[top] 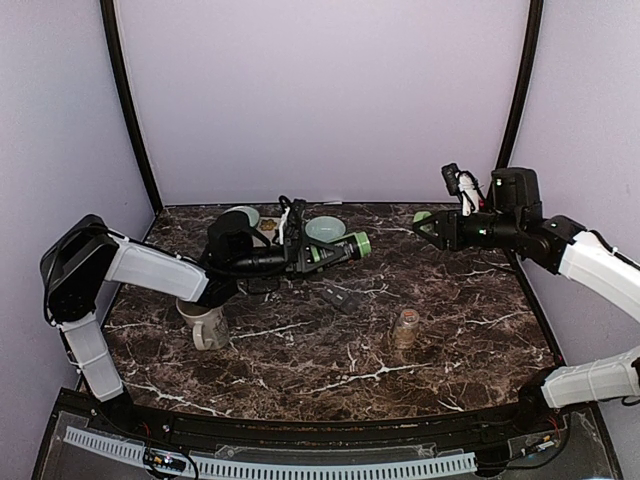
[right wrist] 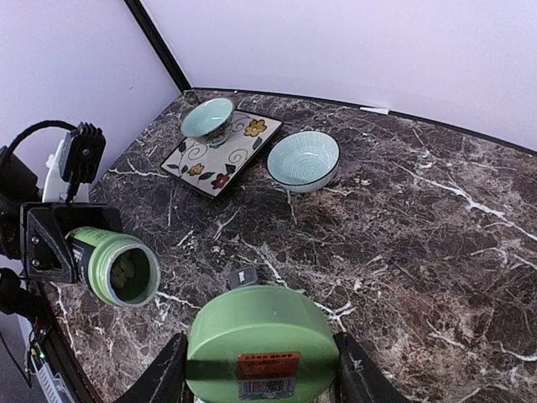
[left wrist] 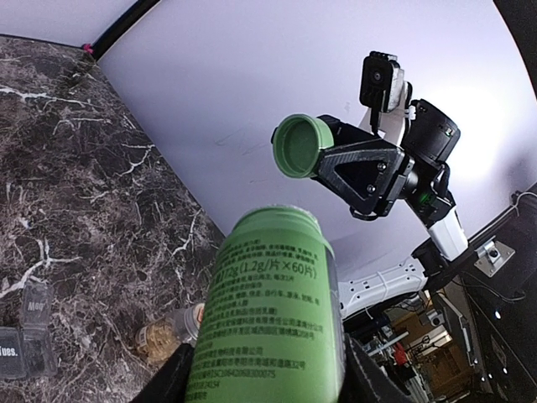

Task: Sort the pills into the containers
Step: Pour the pill into the compartment of the pill container.

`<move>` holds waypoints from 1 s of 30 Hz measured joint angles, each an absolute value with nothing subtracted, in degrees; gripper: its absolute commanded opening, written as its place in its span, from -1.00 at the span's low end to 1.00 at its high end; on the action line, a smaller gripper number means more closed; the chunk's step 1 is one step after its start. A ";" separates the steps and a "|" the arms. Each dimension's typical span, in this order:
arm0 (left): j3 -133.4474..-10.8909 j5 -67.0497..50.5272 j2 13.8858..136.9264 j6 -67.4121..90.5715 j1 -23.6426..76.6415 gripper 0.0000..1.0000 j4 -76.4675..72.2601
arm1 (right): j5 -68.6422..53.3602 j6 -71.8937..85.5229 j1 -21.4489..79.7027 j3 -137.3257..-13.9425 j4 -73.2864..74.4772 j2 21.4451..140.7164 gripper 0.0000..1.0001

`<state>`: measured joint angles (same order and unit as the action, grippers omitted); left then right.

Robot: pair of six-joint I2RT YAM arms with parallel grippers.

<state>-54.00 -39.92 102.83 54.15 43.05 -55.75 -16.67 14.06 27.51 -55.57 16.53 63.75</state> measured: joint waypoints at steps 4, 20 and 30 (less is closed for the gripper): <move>-52.62 -36.58 102.83 53.52 44.34 -1.00 -55.86 | -16.80 14.11 27.07 -55.00 15.84 63.77 -0.54; -46.96 -22.48 102.04 51.37 47.86 -1.00 -57.12 | -17.76 14.15 25.96 -53.65 14.81 63.92 -0.55; -45.58 -16.36 102.04 50.96 49.84 -1.00 -58.22 | -18.65 14.28 25.78 -51.81 14.35 63.92 -0.56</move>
<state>-45.58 -16.36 102.04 50.96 49.84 -58.22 -18.65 14.28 25.78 -51.81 14.35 63.92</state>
